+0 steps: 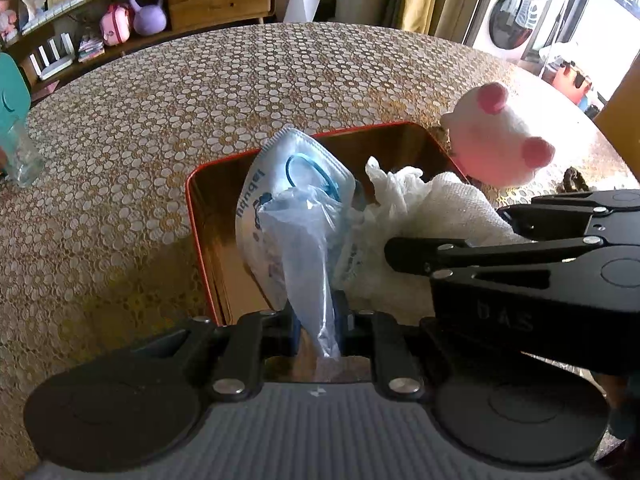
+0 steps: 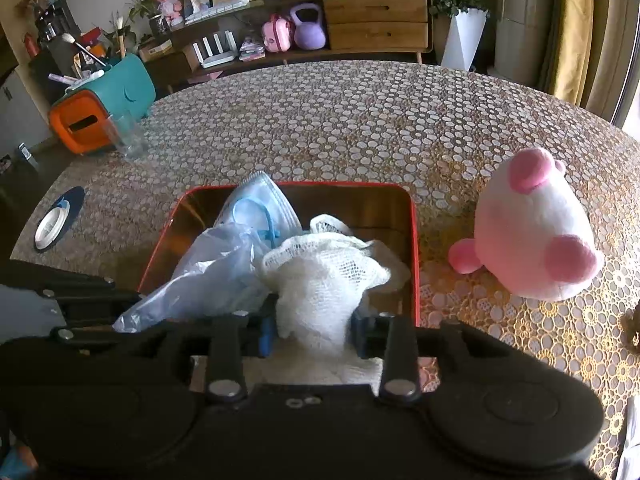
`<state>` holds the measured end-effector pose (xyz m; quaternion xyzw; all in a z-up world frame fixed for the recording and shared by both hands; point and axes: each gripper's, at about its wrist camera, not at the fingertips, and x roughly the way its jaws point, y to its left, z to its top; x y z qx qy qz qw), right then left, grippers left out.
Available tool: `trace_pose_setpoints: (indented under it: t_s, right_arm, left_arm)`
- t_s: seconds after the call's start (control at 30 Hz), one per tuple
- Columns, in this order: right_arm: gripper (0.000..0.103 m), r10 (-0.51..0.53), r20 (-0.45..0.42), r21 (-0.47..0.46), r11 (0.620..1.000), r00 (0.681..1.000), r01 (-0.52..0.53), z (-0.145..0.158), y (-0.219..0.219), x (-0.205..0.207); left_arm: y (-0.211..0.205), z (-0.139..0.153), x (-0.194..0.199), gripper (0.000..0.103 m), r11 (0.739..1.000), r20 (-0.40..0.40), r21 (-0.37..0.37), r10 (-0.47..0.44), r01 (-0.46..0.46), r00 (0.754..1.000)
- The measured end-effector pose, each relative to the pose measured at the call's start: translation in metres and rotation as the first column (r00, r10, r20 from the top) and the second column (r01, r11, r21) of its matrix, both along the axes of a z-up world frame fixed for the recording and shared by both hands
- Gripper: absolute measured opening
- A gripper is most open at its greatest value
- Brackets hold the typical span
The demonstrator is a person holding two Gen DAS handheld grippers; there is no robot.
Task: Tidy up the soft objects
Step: 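Carry the plastic bag and mesh cloth into the red tin and release both, then withdraw both tools from the tin toward the remaining small items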
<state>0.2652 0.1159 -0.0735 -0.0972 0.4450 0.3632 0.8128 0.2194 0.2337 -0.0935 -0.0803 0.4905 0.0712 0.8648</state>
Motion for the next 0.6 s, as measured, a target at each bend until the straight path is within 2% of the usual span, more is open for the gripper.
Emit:
trace_pose_setpoints:
  t_s: [0.1,0.27,0.33,0.4,0.5,0.6]
  right_arm:
    - [0.046,0.012,0.003,0.009,1.0,1.0,-0.012,0.003,-0.002,-0.002]
    - [0.049,0.011,0.01,0.028,1.0,1.0,-0.011,0.011,-0.005,-0.003]
    - [0.053,0.009,0.011,0.041,0.999,1.0,-0.009,0.015,-0.007,-0.004]
    - [0.062,0.012,0.011,0.054,0.998,1.0,-0.013,0.019,-0.01,-0.005]
    - [0.062,0.014,0.015,0.067,0.998,1.0,-0.015,0.025,-0.014,-0.008]
    - [0.063,0.013,0.014,0.087,0.996,1.0,-0.014,0.032,-0.019,-0.011]
  left_arm:
    - [-0.001,0.001,-0.001,0.015,1.0,0.004,-0.003,-0.009,0.009,1.0]
    - [0.001,0.005,-0.003,0.015,1.0,0.004,-0.001,-0.007,0.007,1.0]
    - [0.0,0.006,-0.004,0.015,1.0,0.001,0.006,-0.014,0.014,1.0]
    - [-0.003,0.008,-0.006,0.016,0.999,0.0,0.015,-0.028,0.028,1.0]
    - [-0.006,0.011,-0.009,0.022,0.999,0.004,0.024,-0.028,0.028,1.0]
    - [-0.008,0.014,-0.012,0.033,0.999,0.007,0.024,-0.029,0.028,1.0]
